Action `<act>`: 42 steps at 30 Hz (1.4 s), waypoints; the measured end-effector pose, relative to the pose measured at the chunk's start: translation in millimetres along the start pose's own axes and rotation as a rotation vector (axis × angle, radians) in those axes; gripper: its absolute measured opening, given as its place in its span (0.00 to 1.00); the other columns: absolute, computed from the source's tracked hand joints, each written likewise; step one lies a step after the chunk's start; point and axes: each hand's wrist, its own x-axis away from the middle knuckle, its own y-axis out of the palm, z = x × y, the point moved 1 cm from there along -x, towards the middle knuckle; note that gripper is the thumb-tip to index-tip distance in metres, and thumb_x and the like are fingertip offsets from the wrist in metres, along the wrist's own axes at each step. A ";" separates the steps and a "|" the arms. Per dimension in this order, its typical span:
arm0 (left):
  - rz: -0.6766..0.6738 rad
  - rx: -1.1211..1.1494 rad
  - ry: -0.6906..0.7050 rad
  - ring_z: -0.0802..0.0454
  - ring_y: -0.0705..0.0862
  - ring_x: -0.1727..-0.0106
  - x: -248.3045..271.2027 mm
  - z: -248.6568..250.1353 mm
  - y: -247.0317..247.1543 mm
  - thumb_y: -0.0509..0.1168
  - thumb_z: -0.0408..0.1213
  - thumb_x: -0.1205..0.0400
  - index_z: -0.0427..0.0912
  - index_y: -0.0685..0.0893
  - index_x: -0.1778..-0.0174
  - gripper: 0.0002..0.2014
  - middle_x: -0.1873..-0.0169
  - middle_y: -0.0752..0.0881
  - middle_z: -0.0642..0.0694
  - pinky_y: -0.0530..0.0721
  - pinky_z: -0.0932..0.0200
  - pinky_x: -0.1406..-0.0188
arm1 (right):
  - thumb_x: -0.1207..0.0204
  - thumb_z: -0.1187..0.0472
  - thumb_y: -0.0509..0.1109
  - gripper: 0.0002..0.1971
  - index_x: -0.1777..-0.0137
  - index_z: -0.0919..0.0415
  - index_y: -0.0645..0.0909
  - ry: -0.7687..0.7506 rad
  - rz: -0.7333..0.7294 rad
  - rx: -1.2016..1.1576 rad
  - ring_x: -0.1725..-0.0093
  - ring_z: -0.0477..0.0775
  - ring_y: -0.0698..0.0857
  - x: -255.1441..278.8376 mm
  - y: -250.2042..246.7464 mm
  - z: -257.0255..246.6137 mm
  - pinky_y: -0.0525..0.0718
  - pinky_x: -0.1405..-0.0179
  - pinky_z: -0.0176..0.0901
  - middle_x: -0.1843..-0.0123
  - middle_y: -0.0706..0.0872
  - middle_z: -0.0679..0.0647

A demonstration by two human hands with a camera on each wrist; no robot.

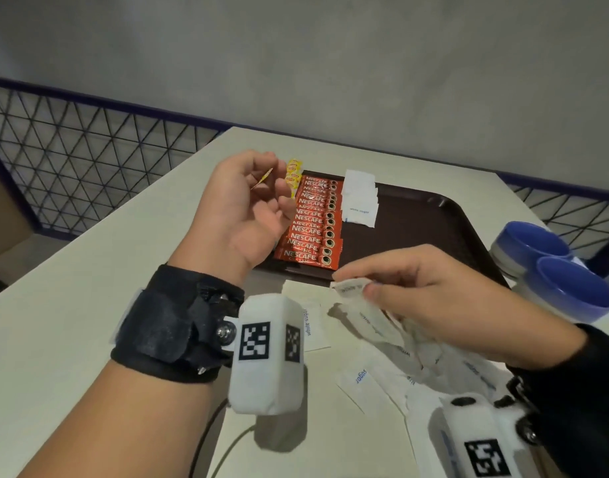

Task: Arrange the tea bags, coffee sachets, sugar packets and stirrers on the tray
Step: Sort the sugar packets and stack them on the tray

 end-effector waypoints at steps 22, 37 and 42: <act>-0.409 -0.702 -0.034 0.53 0.87 0.61 15.8 -52.6 19.1 0.77 0.37 0.22 0.50 0.93 0.57 0.03 0.55 0.92 0.44 0.85 0.58 0.61 | 0.17 0.69 0.70 0.08 0.41 0.65 0.88 0.066 0.358 -0.888 0.65 0.51 0.85 -15.8 -14.0 21.8 0.85 0.72 0.40 0.57 0.89 0.63; -0.218 -0.577 0.022 0.47 0.93 0.61 15.6 -51.8 20.7 0.72 0.29 0.17 0.37 0.88 0.46 0.05 0.49 0.95 0.38 0.89 0.63 0.71 | 0.26 0.82 0.57 0.26 0.37 0.59 0.86 0.087 0.499 -0.992 0.63 0.56 0.80 -18.8 -9.6 22.8 0.79 0.66 0.46 0.53 0.83 0.64; -0.189 -0.598 0.047 0.45 0.95 0.53 14.3 -50.5 19.3 0.76 0.32 0.19 0.38 0.91 0.42 0.10 0.48 0.95 0.41 0.89 0.63 0.68 | 0.24 0.82 0.68 0.26 0.32 0.56 0.80 -0.086 0.524 -0.965 0.46 0.57 0.94 -12.7 -12.6 17.5 0.93 0.50 0.49 0.48 0.95 0.56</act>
